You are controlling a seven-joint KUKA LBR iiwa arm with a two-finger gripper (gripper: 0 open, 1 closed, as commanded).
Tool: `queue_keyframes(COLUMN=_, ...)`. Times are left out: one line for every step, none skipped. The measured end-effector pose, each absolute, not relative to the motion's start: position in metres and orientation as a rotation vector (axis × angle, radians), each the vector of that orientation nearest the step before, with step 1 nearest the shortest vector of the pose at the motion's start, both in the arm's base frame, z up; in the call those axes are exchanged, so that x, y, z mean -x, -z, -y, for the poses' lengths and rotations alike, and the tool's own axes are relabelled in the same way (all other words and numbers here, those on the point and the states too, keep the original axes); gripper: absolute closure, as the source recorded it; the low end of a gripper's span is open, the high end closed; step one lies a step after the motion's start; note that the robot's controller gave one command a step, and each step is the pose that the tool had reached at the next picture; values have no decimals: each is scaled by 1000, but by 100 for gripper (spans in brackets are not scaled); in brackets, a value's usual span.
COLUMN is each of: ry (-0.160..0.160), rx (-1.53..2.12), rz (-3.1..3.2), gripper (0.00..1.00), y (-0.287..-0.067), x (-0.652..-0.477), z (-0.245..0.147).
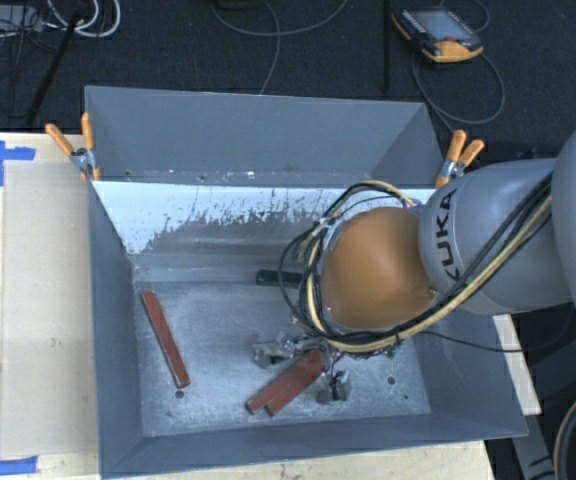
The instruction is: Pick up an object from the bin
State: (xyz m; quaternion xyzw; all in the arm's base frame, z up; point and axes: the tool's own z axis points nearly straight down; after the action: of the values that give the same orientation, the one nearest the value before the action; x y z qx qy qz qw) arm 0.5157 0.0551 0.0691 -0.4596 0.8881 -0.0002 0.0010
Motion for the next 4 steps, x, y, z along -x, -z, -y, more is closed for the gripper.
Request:
queue_keyframes(ry=-3, rx=1441, rz=-2793, gripper=100, y=-69, x=-514, z=-56)
queue_keyframes(ry=0, rx=2214, rz=-2223, gripper=100, y=-172, x=-544, z=-66)
queue_keyframes(ry=-6, rx=2212, rz=-2232, gripper=100, y=-170, x=-542, z=-65)
queue_keyframes(ry=-6, rx=2210, rz=-2234, gripper=100, y=-170, x=-542, z=-65)
